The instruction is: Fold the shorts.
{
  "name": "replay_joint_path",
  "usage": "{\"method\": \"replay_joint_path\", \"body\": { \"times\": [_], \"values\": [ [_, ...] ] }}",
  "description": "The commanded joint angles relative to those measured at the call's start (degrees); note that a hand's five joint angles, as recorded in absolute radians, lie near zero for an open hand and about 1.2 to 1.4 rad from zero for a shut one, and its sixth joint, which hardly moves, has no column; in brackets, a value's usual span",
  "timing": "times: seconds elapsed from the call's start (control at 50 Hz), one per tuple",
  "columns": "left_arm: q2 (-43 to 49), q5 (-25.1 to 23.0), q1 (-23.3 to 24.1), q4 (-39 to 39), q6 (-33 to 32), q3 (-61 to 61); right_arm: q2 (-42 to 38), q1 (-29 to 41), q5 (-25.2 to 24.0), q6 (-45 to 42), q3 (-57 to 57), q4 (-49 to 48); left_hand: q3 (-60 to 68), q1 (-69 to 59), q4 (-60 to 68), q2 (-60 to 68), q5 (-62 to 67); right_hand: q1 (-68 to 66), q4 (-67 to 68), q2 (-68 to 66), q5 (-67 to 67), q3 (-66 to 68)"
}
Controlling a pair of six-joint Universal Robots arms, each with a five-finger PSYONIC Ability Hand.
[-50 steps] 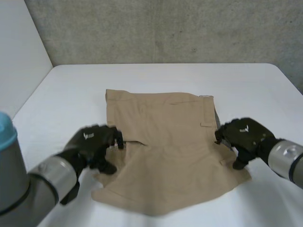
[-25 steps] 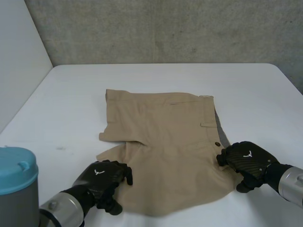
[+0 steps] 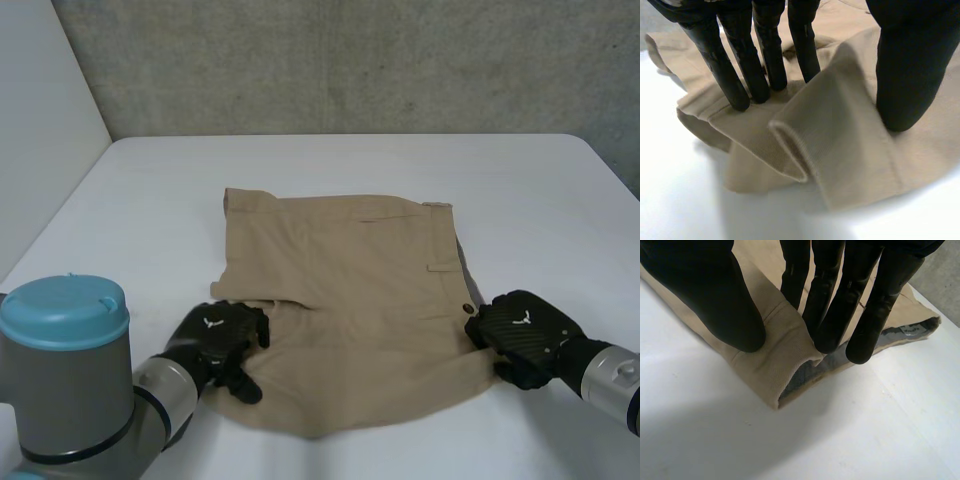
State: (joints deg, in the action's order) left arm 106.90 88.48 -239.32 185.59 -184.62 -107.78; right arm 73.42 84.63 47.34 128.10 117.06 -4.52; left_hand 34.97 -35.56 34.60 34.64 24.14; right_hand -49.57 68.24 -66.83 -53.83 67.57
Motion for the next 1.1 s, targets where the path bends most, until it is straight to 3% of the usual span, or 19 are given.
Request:
{"method": "replay_joint_path", "body": {
  "times": [0.02, 0.08, 0.2, 0.34, 0.44, 0.52, 0.74, 0.82, 0.94, 1.1],
  "values": [
    [1.11, 0.73, -0.27, 4.42, -2.59, 1.43, 0.5, 0.71, 0.2, 1.97, -0.43, -0.14, 9.54, -8.95, 9.9, 9.86, 10.36, -30.43, 11.76, -13.17, -16.17, 12.43],
    [2.78, 0.73, -0.35, 6.79, -4.43, 3.36, 0.59, 3.08, 0.64, 5.57, -1.3, -0.23, 18.79, -18.2, 19.15, 19.11, 19.61, -30.43, 11.76, -13.17, -16.17, 12.43],
    [7.35, 1.08, -0.7, 9.7, -8.12, 9.25, 0.41, 7.3, 4.94, 14.88, -4.47, -1.02, 18.31, -17.72, 18.68, 18.64, 19.14, -30.43, 11.76, -13.17, -16.17, 12.43],
    [11.92, 3.1, -2.29, 9.53, -10.59, 16.11, -1.96, 17.75, 20.84, 26.31, -10.26, -5.15, 12.27, -11.68, 12.64, 12.6, 13.1, -30.43, 11.76, -13.17, -16.17, 12.43],
    [11.13, 4.25, -2.11, 8.91, -10.77, 15.68, -4.24, 20.92, 32.96, 32.9, -15.01, -5.41, -3.37, 3.96, -3.01, -3.05, -2.55, -30.43, 11.76, -13.17, -16.17, 12.43],
    [6.05, 4.16, -2.11, 6.9, -10.68, 12.26, -6.0, 22.24, 36.93, 35.19, -18.08, -5.42, -7.08, 7.67, -6.71, -6.75, -6.25, -30.43, 11.76, -13.17, -16.17, 12.43],
    [-12.58, 3.9, -1.23, 1.62, -9.19, -1.1, -7.15, 23.39, 37.82, 35.73, -19.59, -5.41, -4.24, 4.83, -3.87, -3.91, -3.41, -30.43, 11.76, -13.17, -16.17, 12.43],
    [-16.28, 3.98, 1.31, -1.1, -5.24, -3.75, -6.89, 23.48, 37.82, 35.73, -19.06, -5.41, -3.72, 4.31, -3.36, -3.4, -2.9, -30.43, 11.76, -13.17, -16.17, 12.43],
    [-15.77, 4.51, 4.04, -4.27, 4.77, -4.63, -6.62, 24.09, 37.82, 35.73, -18.45, -5.5, -3.89, 4.48, -3.53, -3.57, -3.07, -30.43, 11.76, -13.17, -16.17, 12.43],
    [-7.6, 4.69, 3.78, -3.66, 7.69, -2.17, -6.36, 24.27, 37.65, 35.73, -17.13, -5.59, -3.39, 3.98, -3.02, -3.06, -2.56, -30.43, 11.76, -13.17, -16.17, 12.43]
  ]
}}
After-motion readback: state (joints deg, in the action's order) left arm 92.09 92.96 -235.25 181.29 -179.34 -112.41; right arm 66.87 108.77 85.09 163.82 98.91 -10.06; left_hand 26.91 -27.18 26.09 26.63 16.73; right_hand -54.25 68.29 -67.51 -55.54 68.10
